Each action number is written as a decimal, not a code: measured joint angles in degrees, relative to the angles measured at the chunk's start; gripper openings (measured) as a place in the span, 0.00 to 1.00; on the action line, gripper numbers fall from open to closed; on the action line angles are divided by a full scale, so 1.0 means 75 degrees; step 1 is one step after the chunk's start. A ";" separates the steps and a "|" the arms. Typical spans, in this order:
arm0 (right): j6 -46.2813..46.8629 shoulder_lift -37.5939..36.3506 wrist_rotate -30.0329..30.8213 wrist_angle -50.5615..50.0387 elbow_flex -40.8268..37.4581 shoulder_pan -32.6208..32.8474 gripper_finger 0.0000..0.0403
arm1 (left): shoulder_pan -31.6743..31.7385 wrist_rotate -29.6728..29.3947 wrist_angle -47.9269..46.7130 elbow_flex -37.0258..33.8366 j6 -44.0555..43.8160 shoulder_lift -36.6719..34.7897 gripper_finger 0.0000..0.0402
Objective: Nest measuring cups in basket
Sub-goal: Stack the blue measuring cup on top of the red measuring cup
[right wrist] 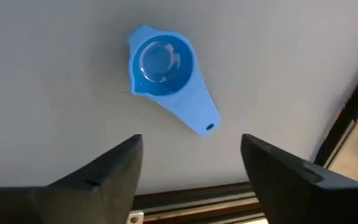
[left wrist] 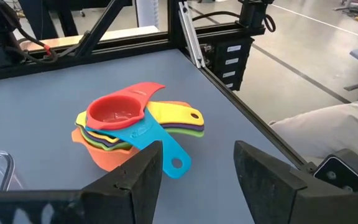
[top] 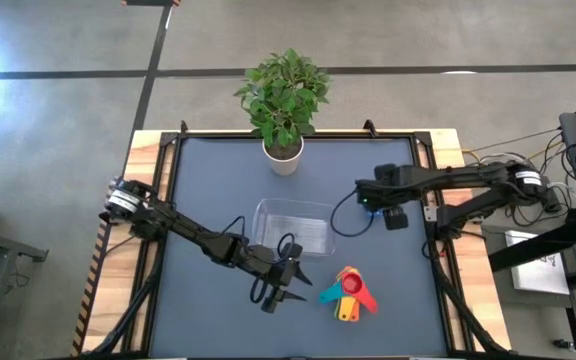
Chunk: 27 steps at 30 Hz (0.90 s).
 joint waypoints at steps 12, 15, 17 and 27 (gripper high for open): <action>-0.0729 0.1601 0.0229 0.0495 -0.0303 -0.0352 0.73 | 0.0000 0.0265 -0.0055 0.0000 0.0000 -0.0003 0.45; -0.0924 0.1940 0.0230 0.0492 -0.0348 -0.0736 0.73 | 0.0000 0.0395 -0.0055 0.0000 -0.0002 -0.0003 0.45; -0.1094 0.2104 0.0232 0.0579 -0.0355 -0.1002 0.72 | -0.0001 0.0399 -0.0054 0.0000 -0.0001 -0.0003 0.45; -0.2063 0.2260 -0.0144 0.1530 -0.0385 -0.1952 0.72 | -0.0003 0.0405 -0.0140 -0.0006 0.0000 -0.0003 0.45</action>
